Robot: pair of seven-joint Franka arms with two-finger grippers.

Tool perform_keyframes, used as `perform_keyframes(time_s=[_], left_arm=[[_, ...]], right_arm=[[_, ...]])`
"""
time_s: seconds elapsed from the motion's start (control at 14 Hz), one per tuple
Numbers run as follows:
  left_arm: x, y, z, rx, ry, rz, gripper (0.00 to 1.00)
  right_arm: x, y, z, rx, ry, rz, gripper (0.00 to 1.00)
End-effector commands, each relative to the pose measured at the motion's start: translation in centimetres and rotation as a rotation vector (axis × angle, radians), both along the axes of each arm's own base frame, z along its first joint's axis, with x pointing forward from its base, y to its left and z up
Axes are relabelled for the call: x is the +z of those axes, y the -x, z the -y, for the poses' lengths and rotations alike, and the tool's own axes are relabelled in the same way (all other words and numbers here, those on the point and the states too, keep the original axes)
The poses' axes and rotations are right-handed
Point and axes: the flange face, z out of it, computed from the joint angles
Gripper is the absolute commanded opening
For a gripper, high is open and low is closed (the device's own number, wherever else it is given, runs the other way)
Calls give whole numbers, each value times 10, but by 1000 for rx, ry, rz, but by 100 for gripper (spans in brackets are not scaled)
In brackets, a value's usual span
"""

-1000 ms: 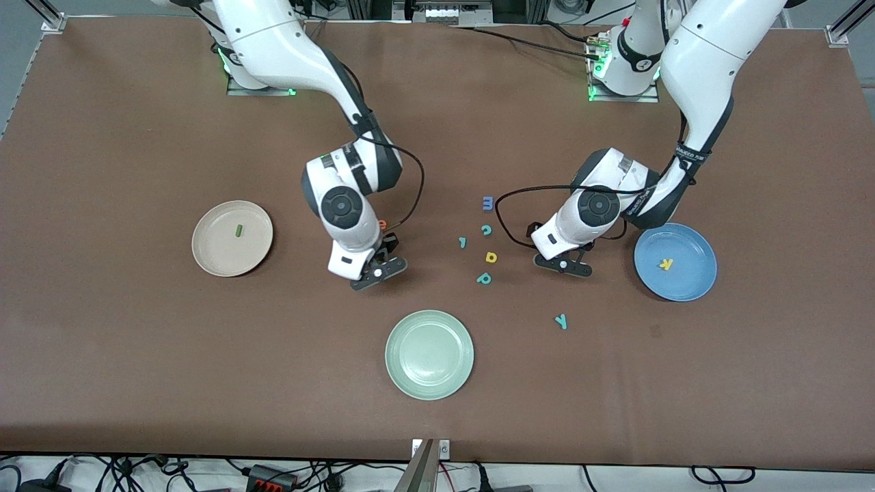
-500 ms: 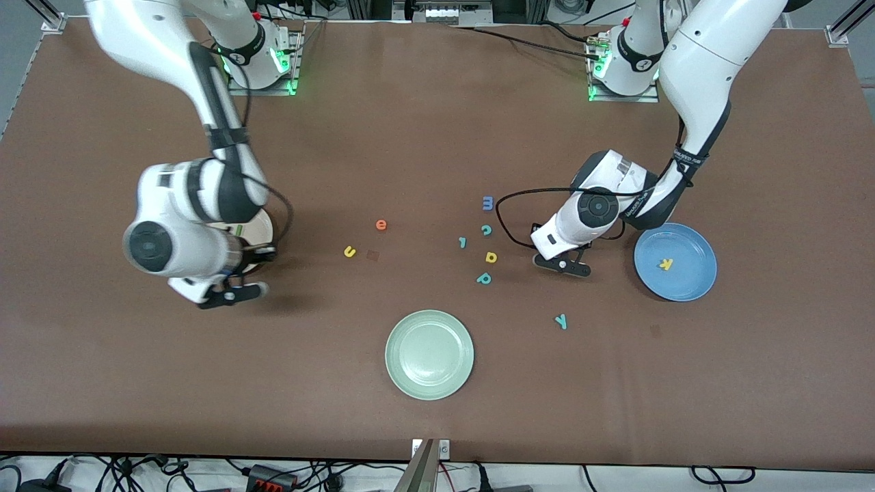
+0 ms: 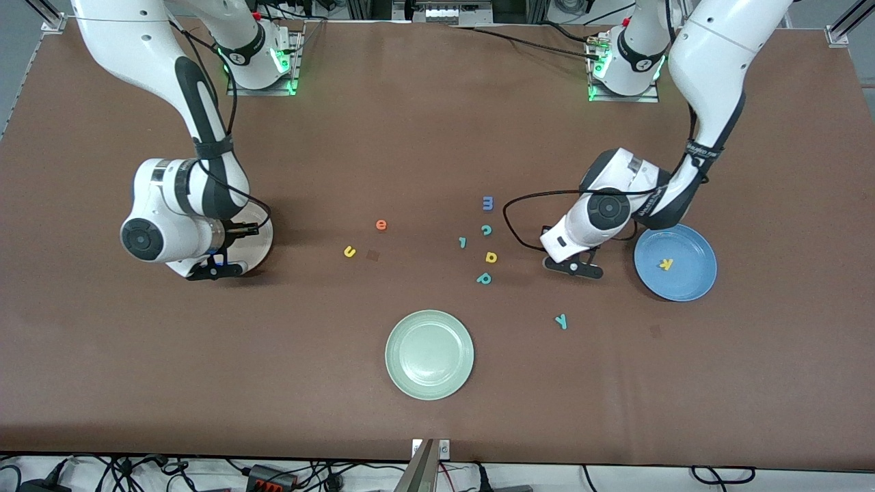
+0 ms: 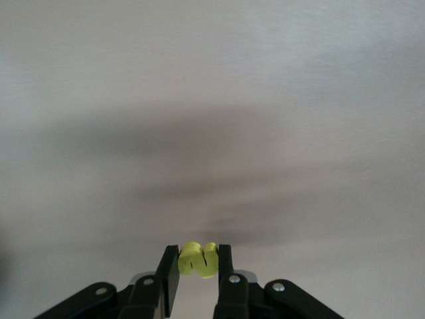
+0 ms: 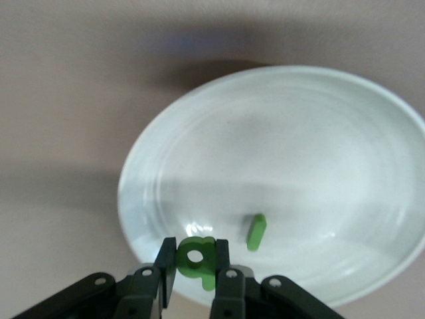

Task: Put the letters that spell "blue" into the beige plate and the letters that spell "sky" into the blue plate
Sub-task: 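Place the green q on the plate while the left gripper grasps the 2, then grasp the orange e while the left gripper grasps the cyan y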

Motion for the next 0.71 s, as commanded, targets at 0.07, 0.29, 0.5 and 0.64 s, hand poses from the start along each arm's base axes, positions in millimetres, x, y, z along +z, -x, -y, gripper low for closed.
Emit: perform_keyframes(time_s=[0.07, 0.29, 0.5, 0.64], left_arm=[[51, -27, -57, 26, -120, -42, 10], [46, -38, -124, -9, -145, -64, 11], [18, -36, -181, 20, -122, -123, 13], [-3, -27, -216, 68, -103, -142, 15]], right_arm=[[14, 5, 1, 2, -5, 35, 100], [58, -9, -43, 6, -27, 31, 100], [53, -3, -125, 4, -93, 82, 100], [43, 8, -177, 49, -87, 135, 100]])
